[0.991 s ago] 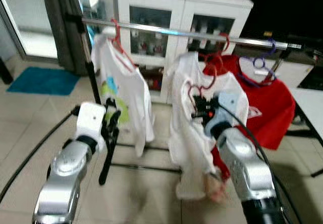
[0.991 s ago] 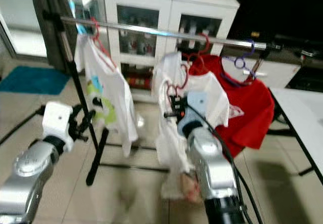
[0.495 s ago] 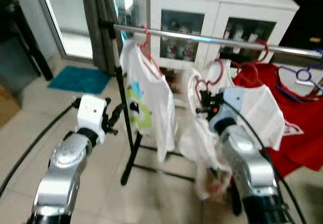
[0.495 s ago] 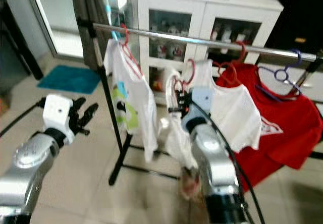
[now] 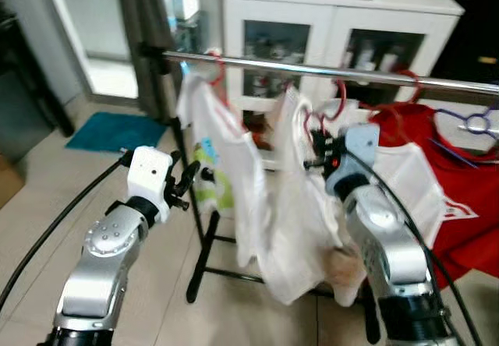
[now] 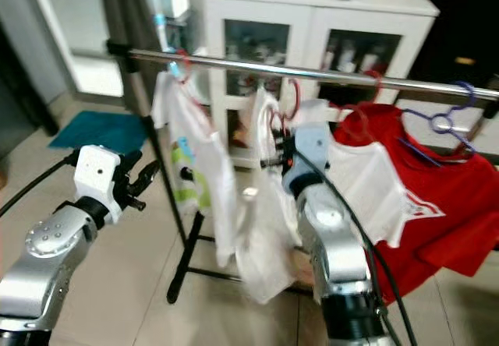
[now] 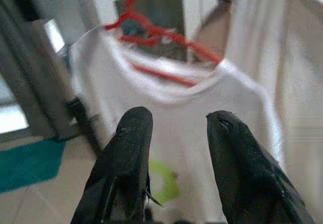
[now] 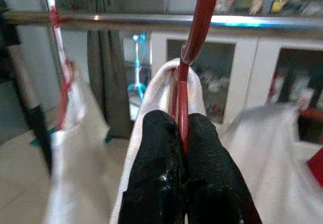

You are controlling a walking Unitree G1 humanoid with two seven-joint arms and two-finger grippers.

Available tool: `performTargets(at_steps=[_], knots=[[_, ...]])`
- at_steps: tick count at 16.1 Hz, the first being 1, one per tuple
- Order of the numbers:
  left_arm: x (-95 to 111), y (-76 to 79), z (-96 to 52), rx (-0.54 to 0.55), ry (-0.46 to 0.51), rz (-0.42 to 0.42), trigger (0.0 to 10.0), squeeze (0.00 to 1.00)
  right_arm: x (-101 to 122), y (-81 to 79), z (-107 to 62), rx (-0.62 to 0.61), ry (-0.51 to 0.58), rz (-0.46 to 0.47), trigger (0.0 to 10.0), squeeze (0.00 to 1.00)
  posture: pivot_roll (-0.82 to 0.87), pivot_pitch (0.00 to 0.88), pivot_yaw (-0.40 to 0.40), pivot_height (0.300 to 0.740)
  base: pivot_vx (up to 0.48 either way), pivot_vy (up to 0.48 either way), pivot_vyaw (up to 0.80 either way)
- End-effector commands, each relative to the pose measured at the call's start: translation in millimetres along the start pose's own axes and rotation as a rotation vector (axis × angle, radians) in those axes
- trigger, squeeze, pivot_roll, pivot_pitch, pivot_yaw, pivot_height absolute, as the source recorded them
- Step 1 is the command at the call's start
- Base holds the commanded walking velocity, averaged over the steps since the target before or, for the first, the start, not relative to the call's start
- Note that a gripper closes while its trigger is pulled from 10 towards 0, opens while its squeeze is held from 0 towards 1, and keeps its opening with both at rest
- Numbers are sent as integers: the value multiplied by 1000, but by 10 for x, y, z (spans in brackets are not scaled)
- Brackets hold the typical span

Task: Hang hanger

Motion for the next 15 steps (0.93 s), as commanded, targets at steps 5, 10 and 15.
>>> performTargets(at_steps=[5, 10, 15], knots=[[27, 30, -47, -53, -10, 36, 10000, 200, 134, -167, 175, 145, 29, -41, 10000, 0, 40, 0, -21, 740, 306, 0, 0], [111, 230, -159, -311, -43, 98, 10000, 184, 117, -145, 445, 128, -75, 32, 10000, 0, 51, 0, -28, 740, 59, 0, 0], [384, 287, -190, -452, -15, 94, 10000, 176, 160, 12, 873, 10, -203, -11, 10000, 0, 59, 0, -9, 740, 0, 0, 0]])
Point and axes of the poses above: a point about 5 cm out from each wrist's last joint towards the gripper, its own z axis pointing out of the wrist towards the gripper, its own x axis along the axis of the wrist's last joint, y = z × x, the point moved 2 cm from there along z, pointing out of the wrist towards the gripper, and after that the axes turned 12 degrees about -z, right-handed, at the moved point
